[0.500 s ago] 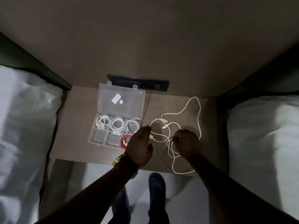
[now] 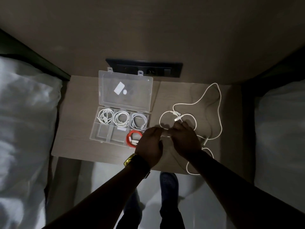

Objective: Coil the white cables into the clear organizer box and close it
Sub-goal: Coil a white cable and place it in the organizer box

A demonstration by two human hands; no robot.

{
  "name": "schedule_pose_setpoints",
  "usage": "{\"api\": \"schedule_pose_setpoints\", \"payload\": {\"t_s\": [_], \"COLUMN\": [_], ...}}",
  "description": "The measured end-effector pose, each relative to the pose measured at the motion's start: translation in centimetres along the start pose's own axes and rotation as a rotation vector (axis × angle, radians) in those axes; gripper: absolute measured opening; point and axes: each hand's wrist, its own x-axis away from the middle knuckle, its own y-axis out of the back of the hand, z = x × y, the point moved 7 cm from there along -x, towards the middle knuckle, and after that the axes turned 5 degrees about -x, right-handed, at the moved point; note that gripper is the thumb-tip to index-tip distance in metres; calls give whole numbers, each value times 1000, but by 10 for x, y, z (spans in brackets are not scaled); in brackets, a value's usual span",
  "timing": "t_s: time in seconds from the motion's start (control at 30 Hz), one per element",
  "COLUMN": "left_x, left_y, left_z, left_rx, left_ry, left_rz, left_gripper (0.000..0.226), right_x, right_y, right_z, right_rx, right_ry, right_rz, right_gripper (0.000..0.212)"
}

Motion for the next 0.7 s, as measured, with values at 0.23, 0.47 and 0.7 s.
{"api": "schedule_pose_setpoints", "payload": {"t_s": [0.23,0.47,0.7], "left_x": [-24,-36,-65], "left_y": [42,135,202], "left_z": [-47,-109,-53], "left_rx": [446,2143,1566], "left_ry": [131,192,-72], "left_rz": [89,272,-360], "left_gripper": [31,34,23], "right_x": [6,-8,14], "right_y": [100,163,162], "right_z": [1,-8,14], "right_rx": [-289,-609,-355], "right_ry": [147,82,279], "right_rz": [-144,-369,-284], "right_gripper": [9,19,16]}}
